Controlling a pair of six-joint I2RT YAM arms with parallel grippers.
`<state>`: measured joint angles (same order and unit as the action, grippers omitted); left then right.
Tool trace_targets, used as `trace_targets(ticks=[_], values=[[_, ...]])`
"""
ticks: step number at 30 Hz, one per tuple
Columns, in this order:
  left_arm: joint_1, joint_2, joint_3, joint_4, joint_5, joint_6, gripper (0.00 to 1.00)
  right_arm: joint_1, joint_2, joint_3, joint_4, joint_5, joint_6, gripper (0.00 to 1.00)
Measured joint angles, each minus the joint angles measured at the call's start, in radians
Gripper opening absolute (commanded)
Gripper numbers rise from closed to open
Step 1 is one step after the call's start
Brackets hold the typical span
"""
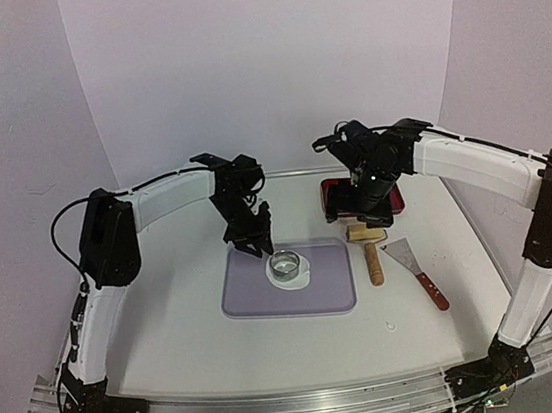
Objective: Roll out the dumpling wrappers from the dough
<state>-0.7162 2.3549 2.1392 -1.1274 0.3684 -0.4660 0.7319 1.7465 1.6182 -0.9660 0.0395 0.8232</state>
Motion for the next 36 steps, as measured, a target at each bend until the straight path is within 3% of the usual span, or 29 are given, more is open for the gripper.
trace_targets(ticks=[2,5,10,19,29,36], values=[[0.028,-0.076,-0.095,0.036,0.03,-0.013,0.16,0.0,0.052,0.052,0.008,-0.047,-0.034,0.78],[0.073,-0.17,-0.203,0.09,0.077,-0.015,0.14,0.0,0.115,0.088,0.042,-0.124,-0.077,0.59],[0.099,-0.22,-0.301,0.186,0.154,-0.032,0.12,0.0,0.198,0.098,0.141,-0.282,-0.117,0.37],[0.08,-0.214,-0.337,0.275,0.247,-0.066,0.13,0.0,0.409,0.17,0.219,-0.448,-0.126,0.34],[0.08,-0.139,-0.325,0.259,0.261,-0.053,0.14,-0.01,0.427,0.173,0.226,-0.448,-0.108,0.23],[0.08,-0.124,-0.316,0.253,0.267,-0.039,0.14,-0.02,0.446,0.188,0.228,-0.448,-0.101,0.22]])
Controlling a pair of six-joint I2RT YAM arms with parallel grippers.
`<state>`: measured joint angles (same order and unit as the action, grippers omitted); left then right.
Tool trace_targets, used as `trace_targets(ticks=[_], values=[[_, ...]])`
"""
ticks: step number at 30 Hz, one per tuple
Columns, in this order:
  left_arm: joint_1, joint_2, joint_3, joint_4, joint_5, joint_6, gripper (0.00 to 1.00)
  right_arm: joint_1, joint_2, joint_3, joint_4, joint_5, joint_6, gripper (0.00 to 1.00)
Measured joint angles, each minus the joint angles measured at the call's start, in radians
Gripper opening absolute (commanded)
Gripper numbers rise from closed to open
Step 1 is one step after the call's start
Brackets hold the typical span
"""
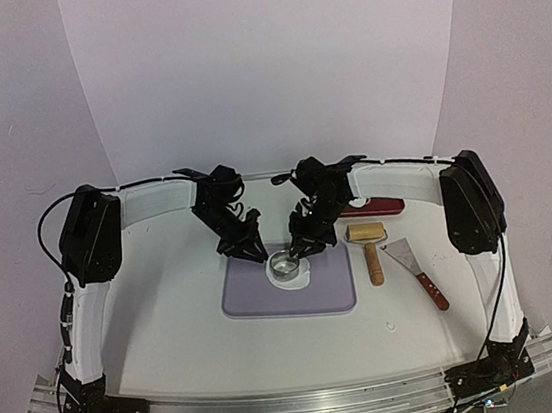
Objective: Roll out the dumpling wrappers from the dough
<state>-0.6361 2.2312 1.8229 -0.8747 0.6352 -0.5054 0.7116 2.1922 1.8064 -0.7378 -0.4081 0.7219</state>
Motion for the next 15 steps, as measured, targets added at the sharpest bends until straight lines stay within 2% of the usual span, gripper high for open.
trace_targets(ticks=[9,15], values=[[0.0,0.001,0.007,0.003,0.021,0.008,0.15,-0.012,0.045,0.02,0.003,0.003,0.003,0.21],[0.0,0.002,0.008,0.004,0.042,0.008,0.15,-0.02,0.046,0.02,0.002,0.004,-0.001,0.17]])
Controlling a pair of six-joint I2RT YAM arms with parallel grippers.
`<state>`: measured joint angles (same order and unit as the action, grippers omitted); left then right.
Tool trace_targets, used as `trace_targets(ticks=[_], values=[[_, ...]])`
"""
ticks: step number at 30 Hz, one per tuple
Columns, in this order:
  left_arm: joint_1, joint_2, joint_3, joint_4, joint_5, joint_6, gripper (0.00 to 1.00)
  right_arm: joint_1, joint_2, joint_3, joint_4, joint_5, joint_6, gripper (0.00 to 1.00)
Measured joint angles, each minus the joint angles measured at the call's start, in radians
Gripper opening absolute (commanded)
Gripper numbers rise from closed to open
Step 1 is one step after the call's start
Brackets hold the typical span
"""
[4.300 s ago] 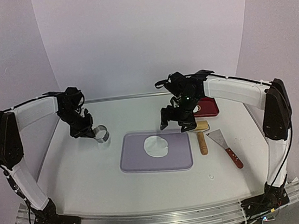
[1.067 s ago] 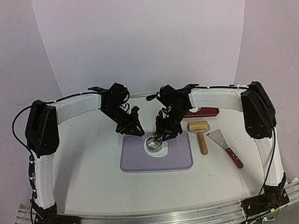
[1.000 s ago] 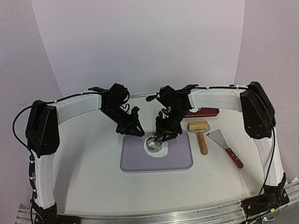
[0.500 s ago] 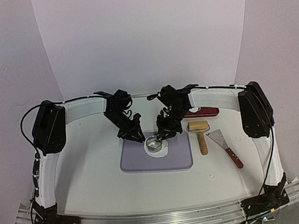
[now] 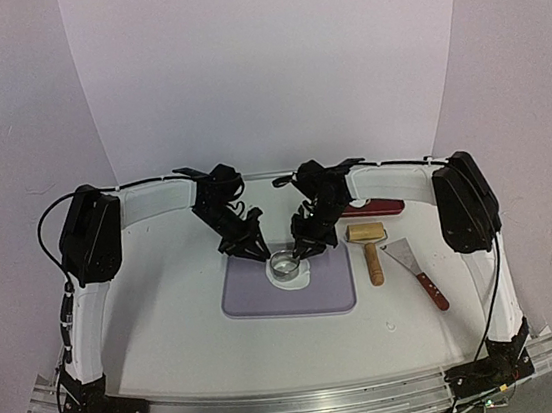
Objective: Roll out the dumpling wrappers from the dough
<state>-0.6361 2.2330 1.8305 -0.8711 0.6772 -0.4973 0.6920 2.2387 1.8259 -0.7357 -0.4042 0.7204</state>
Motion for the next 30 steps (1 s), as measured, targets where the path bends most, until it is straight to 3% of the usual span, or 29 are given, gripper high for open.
trace_targets(ticks=[30], values=[[0.0,0.064,0.041,0.0,0.029,0.002,0.08,-0.003,0.03,0.008,-0.011,-0.009,-0.018,0.09]])
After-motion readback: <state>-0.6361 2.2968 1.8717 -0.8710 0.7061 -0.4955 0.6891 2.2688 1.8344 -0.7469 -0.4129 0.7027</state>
